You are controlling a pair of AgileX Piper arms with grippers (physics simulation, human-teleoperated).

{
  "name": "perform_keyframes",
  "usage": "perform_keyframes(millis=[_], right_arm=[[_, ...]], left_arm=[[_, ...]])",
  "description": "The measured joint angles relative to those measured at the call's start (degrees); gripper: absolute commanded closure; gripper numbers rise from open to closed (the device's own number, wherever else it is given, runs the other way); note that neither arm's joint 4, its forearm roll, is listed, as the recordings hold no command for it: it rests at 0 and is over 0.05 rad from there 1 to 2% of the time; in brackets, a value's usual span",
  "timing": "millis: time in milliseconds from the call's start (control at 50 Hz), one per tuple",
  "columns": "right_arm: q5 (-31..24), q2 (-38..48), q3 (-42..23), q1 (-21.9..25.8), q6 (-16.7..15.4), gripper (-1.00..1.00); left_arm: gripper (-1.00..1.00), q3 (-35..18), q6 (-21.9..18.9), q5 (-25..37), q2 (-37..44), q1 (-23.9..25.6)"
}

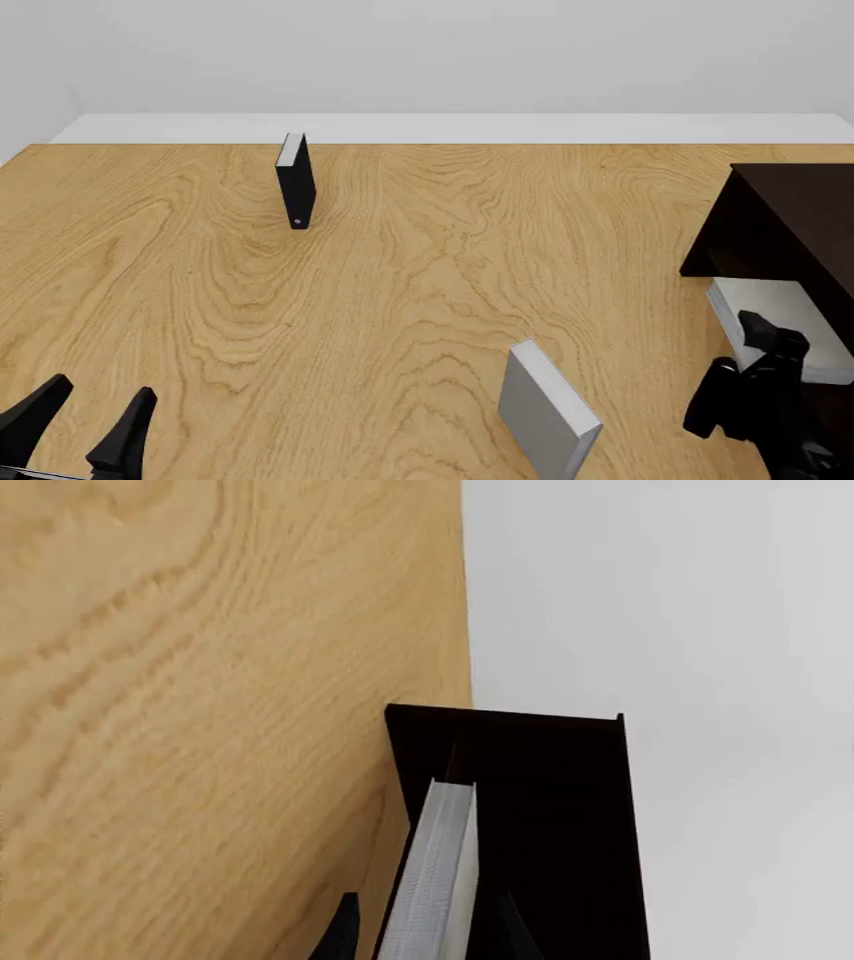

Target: Pick up the book on the right and place it on the cabinet shelf.

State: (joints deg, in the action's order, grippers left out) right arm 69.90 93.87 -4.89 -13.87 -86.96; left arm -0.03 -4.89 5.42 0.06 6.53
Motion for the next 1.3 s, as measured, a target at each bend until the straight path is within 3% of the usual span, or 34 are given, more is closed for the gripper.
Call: perform_keyframes(millis=[580,1300], right_arm=[[-0.54,-1.72,-0.94,1.43,0.73,-1.0],[-1.11,-1.93,-1.57,-0.45,0.85,-1.0]], left_arm=[[-1.0,0.0,0.11,0.16,0.03,0.11],[-1.0,0.0,0.19,0.35,0.01,0.16]])
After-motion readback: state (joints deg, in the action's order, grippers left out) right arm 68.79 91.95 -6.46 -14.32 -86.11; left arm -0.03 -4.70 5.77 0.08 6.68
